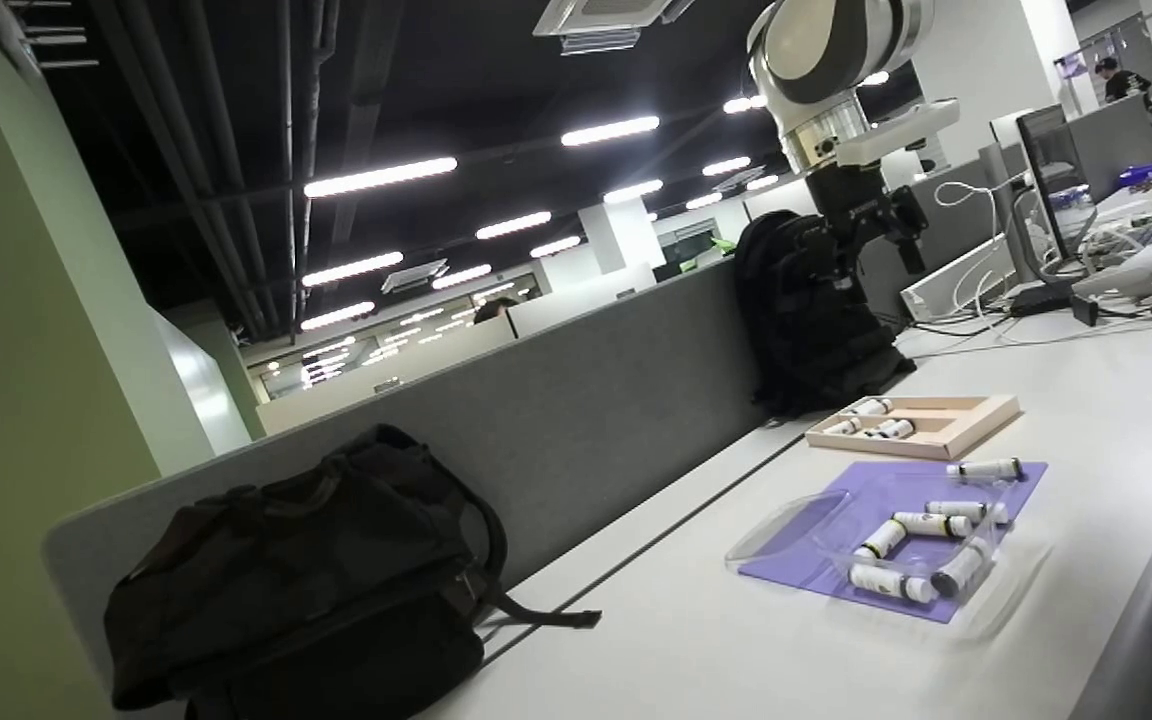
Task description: Pick the object and put it in the plastic box
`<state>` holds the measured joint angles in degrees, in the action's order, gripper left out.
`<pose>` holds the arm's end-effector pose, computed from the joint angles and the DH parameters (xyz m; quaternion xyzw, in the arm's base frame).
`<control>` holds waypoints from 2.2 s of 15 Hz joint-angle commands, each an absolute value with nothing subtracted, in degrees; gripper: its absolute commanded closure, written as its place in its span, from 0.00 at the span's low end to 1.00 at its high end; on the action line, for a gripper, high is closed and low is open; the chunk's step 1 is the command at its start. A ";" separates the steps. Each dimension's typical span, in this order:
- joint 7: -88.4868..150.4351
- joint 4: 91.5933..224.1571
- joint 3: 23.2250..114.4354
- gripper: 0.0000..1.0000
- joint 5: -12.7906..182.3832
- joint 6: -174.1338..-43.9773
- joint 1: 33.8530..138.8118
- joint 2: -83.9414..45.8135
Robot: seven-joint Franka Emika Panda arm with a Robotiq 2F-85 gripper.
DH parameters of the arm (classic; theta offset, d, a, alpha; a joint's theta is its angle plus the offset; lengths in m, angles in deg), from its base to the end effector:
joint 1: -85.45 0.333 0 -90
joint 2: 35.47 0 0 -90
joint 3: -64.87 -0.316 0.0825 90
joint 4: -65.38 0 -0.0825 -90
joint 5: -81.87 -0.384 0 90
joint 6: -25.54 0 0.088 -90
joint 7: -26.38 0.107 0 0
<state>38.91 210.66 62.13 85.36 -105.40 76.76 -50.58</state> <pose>0.4309 -0.0466 0.3690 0.9895 -0.1417 0.0081 0.0289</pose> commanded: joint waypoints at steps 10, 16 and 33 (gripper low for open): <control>27.63 214.82 65.66 0.00 90.44 -119.75 78.68 -39.07; 27.10 209.85 71.90 0.00 106.05 -130.32 77.70 -23.43; 13.55 211.47 71.60 0.00 100.56 -150.64 75.33 -12.94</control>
<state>18.43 212.06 73.42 103.39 -145.21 77.62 -16.68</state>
